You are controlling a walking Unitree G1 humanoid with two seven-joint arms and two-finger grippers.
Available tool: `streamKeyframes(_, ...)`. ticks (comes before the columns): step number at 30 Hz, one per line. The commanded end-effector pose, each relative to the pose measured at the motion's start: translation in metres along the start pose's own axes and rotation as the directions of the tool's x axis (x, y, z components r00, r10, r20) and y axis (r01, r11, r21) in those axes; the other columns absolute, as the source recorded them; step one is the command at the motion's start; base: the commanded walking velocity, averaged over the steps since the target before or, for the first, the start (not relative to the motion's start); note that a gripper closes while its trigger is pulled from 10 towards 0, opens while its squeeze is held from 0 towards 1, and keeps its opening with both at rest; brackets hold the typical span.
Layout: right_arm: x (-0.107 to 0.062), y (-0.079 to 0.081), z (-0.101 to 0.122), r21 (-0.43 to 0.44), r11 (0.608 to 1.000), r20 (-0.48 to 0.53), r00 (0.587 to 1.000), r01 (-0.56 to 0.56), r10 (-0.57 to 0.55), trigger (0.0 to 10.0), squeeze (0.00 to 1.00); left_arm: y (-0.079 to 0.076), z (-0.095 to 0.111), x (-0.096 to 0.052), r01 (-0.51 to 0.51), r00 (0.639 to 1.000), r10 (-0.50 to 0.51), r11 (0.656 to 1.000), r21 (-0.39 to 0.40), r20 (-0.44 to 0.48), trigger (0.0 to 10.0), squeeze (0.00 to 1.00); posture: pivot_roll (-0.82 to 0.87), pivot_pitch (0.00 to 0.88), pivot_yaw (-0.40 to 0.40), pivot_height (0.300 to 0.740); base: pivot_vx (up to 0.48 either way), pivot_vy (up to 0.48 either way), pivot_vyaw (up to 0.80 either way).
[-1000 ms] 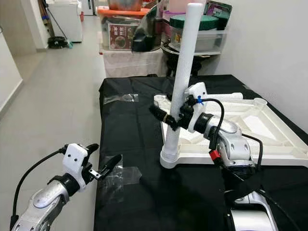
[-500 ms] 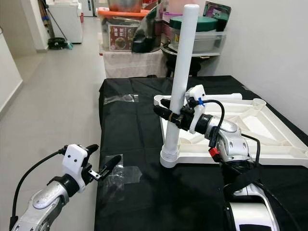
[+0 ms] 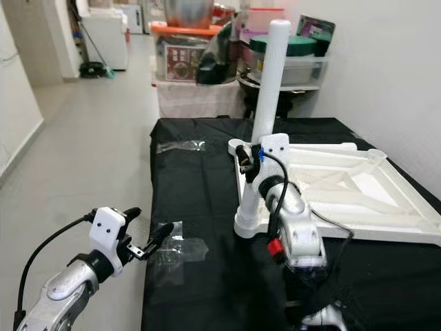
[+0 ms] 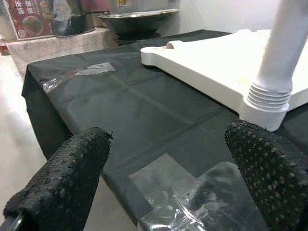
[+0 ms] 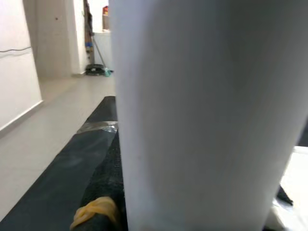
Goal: Building children table
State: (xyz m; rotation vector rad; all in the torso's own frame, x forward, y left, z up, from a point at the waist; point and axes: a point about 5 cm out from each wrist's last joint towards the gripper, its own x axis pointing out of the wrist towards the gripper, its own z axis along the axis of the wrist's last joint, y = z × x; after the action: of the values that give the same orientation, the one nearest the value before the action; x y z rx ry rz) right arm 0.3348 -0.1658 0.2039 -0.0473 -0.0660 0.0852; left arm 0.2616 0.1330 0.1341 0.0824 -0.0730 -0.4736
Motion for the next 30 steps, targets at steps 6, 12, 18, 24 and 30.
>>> streamKeyframes(6, -0.026, 0.011, -0.046, 0.027, 0.991, -0.238, 0.963, 0.135, -0.125, 0.0, 0.0, -0.002, -0.004, 0.002, 0.004, 1.0, -0.004, 1.0, 0.006, -0.029, 10.0, 0.0, 0.06, 0.0, -0.055, 0.74, 0.0, 0.0, 0.0)
streamKeyframes(12, -0.018, 0.007, -0.024, 0.033, 0.993, -0.193, 0.975, 0.114, -0.106, 10.0, 0.0, -0.004, -0.004, 0.004, 0.013, 1.0, -0.013, 1.0, 0.003, -0.029, 10.0, 0.0, 0.05, 0.0, -0.053, 0.74, 0.0, 0.0, 0.0)
streamKeyframes(18, -0.014, -0.007, -0.007, 0.017, 0.999, -0.152, 0.987, 0.05, -0.047, 10.0, 0.0, -0.004, -0.005, 0.004, 0.014, 0.999, -0.014, 1.0, 0.0, -0.03, 10.0, 0.0, 0.05, 0.0, -0.052, 0.74, 0.0, 0.0, 0.0)
streamKeyframes(24, -0.012, -0.035, 0.014, -0.023, 0.915, -0.033, 0.915, -0.403, 0.403, 10.0, 0.0, -0.003, -0.005, 0.002, 0.012, 0.999, -0.012, 1.0, -0.002, -0.03, 10.0, 0.0, 0.05, 0.0, -0.055, 0.74, 0.0, 0.0, 0.0)
streamKeyframes(30, -0.011, -0.074, 0.033, -0.136, 0.848, -0.042, 0.858, -0.512, 0.512, 10.0, 0.0, -0.002, -0.006, 0.002, 0.018, 0.999, -0.018, 1.0, 0.004, -0.032, 10.0, 0.0, 0.05, 0.0, -0.053, 0.74, 0.0, 0.0, 0.0)
